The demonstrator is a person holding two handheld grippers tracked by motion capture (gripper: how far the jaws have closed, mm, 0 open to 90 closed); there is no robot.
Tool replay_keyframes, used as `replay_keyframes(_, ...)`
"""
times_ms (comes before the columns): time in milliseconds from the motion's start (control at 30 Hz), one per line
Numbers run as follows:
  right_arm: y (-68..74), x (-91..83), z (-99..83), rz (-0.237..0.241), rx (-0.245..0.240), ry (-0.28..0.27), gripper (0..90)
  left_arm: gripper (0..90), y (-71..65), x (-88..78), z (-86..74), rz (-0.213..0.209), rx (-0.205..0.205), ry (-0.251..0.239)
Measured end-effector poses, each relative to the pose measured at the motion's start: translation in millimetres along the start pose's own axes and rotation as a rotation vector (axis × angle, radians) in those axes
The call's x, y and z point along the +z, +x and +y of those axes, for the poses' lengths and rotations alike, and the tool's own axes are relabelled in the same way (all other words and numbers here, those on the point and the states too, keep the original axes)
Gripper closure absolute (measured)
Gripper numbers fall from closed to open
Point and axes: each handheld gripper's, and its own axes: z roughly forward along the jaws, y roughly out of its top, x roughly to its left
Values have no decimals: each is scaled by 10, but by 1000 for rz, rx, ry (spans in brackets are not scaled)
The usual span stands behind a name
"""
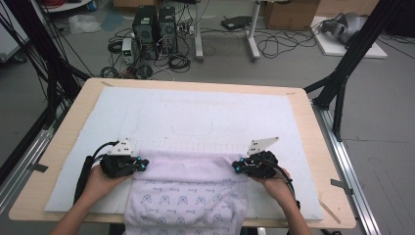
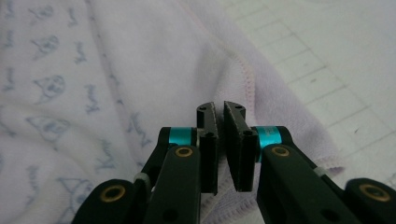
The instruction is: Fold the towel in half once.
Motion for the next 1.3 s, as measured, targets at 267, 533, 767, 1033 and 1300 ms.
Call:
replay_keyframes(267,97,-239,89,3,-24,-92,855,878,-75,-292,69,11,10,-82)
replay_keyframes(533,482,-457,-26,4,-84,-116,855,879,-450,-603,-93,9,64,-121)
replay_keyframes(767,767,-606,-253,110,-78,-122,768,719,-664,-713,-242,-71,87,-97)
replay_keyframes(1033,342,-476,-120,22,-10,-139,592,594,-337,-492,-76,29,20,-118)
replay_keyframes(1300,-194,-175,-124,-79,98,-54,434,476,109,-66,13,107,-65,-52)
